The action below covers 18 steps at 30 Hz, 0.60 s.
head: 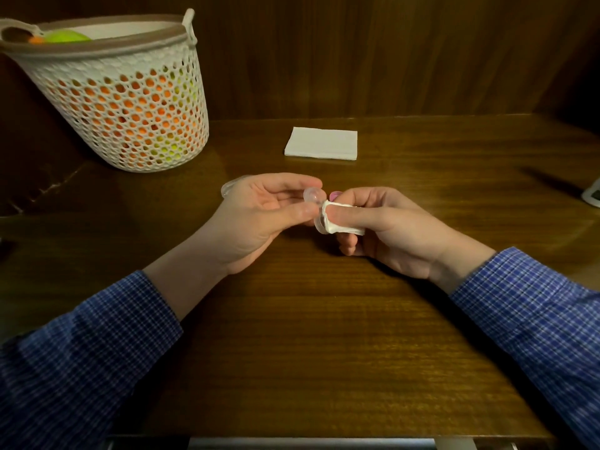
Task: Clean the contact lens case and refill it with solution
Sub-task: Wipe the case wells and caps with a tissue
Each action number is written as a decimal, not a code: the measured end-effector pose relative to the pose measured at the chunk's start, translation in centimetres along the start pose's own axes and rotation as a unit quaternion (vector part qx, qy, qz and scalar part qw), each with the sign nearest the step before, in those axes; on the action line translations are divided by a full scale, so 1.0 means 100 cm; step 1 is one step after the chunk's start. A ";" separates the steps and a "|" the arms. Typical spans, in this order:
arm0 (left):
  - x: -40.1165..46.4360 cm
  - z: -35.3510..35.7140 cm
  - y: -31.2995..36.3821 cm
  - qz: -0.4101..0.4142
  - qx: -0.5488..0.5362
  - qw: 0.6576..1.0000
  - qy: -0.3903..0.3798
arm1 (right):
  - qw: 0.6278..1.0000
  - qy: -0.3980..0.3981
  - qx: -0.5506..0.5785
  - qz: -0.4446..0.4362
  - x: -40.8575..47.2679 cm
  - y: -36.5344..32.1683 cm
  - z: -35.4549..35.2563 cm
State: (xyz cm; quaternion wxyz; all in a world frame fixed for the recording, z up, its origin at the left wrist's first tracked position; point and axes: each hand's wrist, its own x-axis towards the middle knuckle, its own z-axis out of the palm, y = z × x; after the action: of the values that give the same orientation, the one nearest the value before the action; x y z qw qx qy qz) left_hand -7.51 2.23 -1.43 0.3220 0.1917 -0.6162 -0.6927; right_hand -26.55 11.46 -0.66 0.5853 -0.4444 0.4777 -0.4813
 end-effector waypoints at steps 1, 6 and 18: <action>0.000 0.001 0.000 0.008 0.004 1.000 0.010 | 1.000 0.003 0.001 0.004 0.000 0.000 0.000; 0.000 0.006 0.000 0.042 0.030 0.996 0.072 | 0.997 0.004 0.060 0.038 0.000 -0.004 0.000; 0.001 0.008 -0.002 0.055 0.050 0.991 0.112 | 0.993 0.002 0.109 0.041 0.000 -0.003 -0.001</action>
State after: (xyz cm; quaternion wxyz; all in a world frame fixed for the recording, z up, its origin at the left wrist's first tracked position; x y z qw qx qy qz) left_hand -8.15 2.73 -1.53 0.4167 0.2494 -0.6198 -0.6164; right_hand -26.70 11.38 -0.38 0.6486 -0.3575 0.4414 -0.5066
